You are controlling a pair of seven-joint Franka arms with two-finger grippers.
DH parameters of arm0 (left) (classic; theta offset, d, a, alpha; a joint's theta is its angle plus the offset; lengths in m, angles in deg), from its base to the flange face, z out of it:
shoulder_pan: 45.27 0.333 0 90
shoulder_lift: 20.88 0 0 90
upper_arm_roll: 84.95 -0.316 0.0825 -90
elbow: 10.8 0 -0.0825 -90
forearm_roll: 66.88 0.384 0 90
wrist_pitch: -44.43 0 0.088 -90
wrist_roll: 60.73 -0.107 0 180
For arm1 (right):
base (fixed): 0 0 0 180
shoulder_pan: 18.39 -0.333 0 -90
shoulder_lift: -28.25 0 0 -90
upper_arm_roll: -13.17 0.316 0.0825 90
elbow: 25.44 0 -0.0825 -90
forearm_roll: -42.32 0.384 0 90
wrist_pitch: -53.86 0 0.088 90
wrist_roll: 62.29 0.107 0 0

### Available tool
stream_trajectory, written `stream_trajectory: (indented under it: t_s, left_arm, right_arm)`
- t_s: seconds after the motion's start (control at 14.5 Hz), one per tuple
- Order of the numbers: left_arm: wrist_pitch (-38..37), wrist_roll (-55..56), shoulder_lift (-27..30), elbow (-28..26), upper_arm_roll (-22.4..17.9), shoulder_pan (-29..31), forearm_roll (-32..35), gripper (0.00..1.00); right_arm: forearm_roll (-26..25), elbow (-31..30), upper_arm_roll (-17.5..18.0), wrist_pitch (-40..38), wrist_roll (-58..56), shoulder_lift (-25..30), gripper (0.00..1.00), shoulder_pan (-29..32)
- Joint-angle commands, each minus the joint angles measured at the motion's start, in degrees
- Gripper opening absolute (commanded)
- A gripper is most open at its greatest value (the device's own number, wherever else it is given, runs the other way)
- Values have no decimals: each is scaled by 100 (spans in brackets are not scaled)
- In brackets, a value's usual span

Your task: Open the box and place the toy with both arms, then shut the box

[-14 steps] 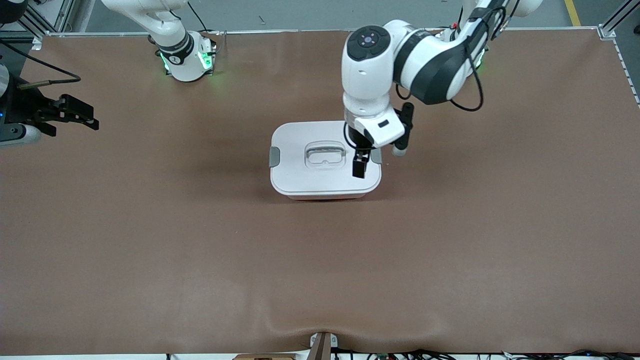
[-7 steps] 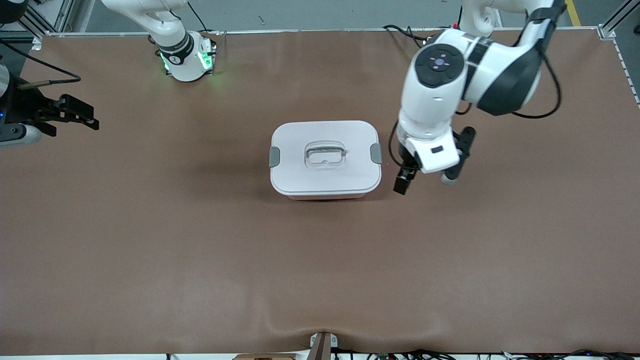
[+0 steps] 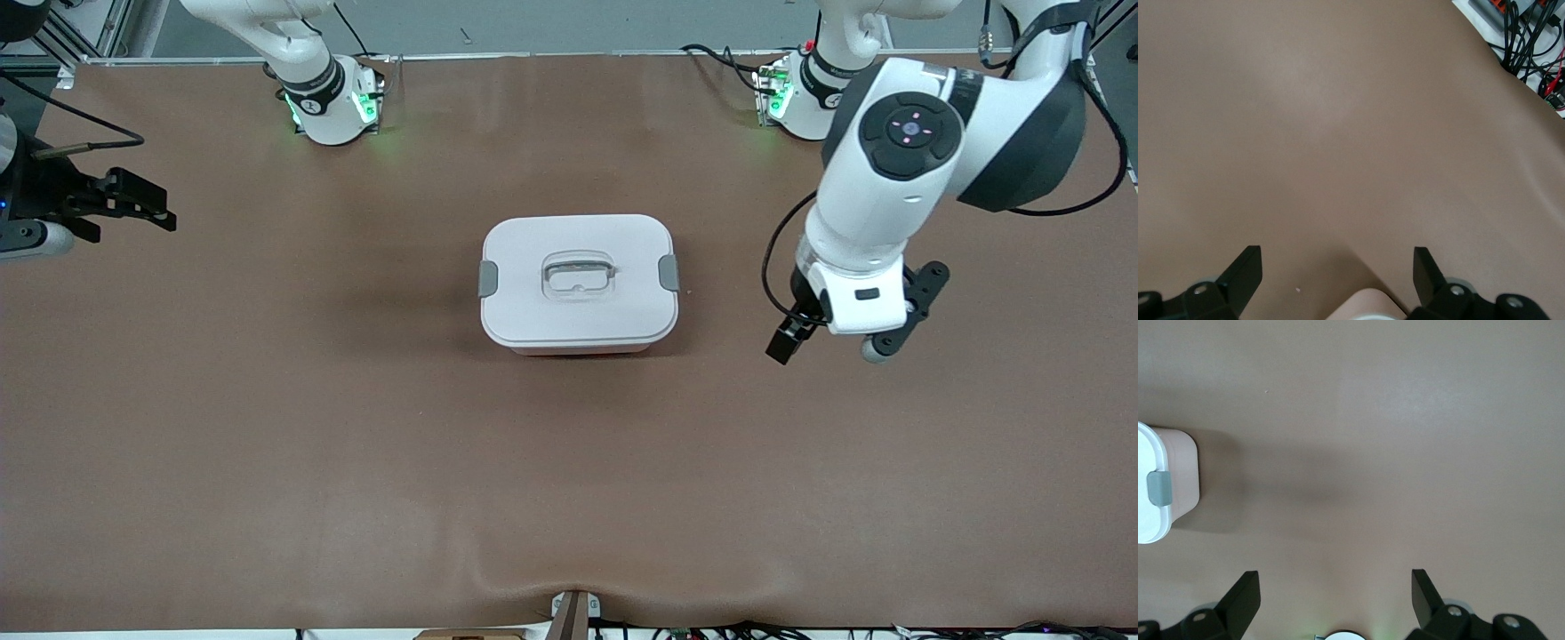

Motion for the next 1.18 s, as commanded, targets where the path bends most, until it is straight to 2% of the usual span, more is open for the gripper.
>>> stream_trajectory:
  t_s: [0.0,0.55,0.76,1.11]
  left_arm:
    - [-147,-446,73,97,26,193,-83,100]
    - [-147,-1518,73,123,-27,598,-83,100]
    - [-147,-1835,90,124,34,966,-231,100]
    - [-182,-2573,441,124,-79,1029,-407,100]
  right_arm:
    - [32,8,-20,-30,-17,8,100,-23]
    - [32,8,-20,-30,-17,8,100,-14]
    - [32,8,-20,-30,-17,8,100,-23]
    - [32,8,-20,-38,-17,8,100,-14]
